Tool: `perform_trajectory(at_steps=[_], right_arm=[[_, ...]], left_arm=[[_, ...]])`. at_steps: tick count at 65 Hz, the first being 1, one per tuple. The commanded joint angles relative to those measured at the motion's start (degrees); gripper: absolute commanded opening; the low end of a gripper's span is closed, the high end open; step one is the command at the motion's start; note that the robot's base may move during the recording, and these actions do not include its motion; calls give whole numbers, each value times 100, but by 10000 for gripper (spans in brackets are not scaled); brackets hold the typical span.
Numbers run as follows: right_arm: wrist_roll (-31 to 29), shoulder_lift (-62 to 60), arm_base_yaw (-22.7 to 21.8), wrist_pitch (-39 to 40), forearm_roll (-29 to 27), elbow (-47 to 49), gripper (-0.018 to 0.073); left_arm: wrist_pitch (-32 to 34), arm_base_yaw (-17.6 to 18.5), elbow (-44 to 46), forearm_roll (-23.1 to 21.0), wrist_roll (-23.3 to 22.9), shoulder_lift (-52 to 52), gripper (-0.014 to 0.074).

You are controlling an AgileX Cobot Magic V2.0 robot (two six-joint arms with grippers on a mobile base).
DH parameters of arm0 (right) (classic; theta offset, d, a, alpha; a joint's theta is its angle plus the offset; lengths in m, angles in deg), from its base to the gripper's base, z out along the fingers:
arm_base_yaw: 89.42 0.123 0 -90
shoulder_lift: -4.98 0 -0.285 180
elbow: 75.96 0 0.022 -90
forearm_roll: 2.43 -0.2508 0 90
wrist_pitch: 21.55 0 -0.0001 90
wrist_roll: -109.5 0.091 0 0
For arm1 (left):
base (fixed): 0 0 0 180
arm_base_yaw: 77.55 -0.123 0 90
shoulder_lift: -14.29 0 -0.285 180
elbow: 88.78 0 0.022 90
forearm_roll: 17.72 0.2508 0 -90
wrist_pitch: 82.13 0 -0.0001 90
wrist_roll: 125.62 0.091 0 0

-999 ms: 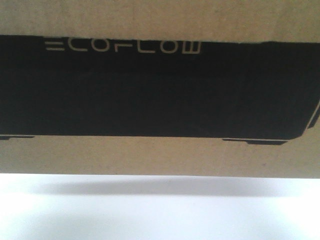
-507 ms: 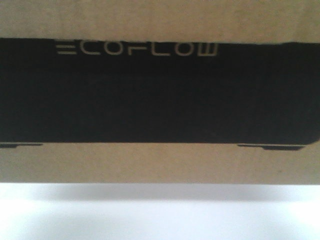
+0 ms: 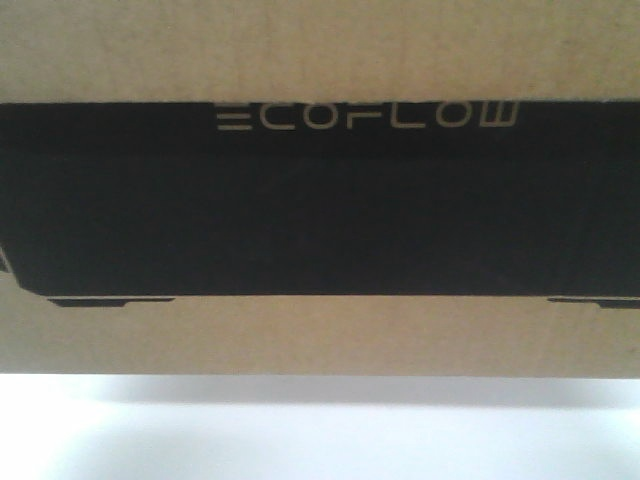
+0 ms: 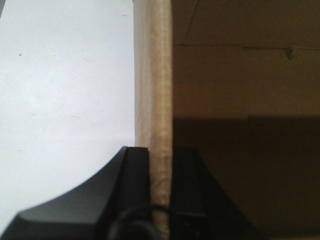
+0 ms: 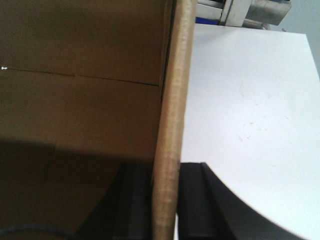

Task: Grab box from left shelf to table start
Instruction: 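Lower the box with both grippers onto the white table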

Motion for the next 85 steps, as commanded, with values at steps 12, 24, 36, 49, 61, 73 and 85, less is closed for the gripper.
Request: perform_trajectory(at_steps=[12, 24, 36, 49, 61, 73, 85], right_arm=[[1018, -15, 305, 817, 1134, 205, 49], [1018, 141, 305, 1120, 1040, 205, 49], [1072, 615, 305, 1478, 919, 205, 49], [1471, 1072, 234, 1669, 912, 205, 49], [1511, 1244, -119, 1794, 906, 205, 52], [1511, 1489, -430, 2398, 881, 205, 52], [1511, 1849, -430, 2908, 881, 205, 52]], left_arm=[[877, 17, 237, 552, -96, 39, -102], [891, 17, 237, 610, -147, 174, -102], [1152, 17, 237, 916, -681, 518, -102], [1503, -371, 237, 754, -800, 866, -101], [2120, -821, 237, 392, -800, 1066, -101], [2339, -1240, 237, 382, -789, 1448, -101], [2814, -1536, 237, 335, -789, 1817, -101]])
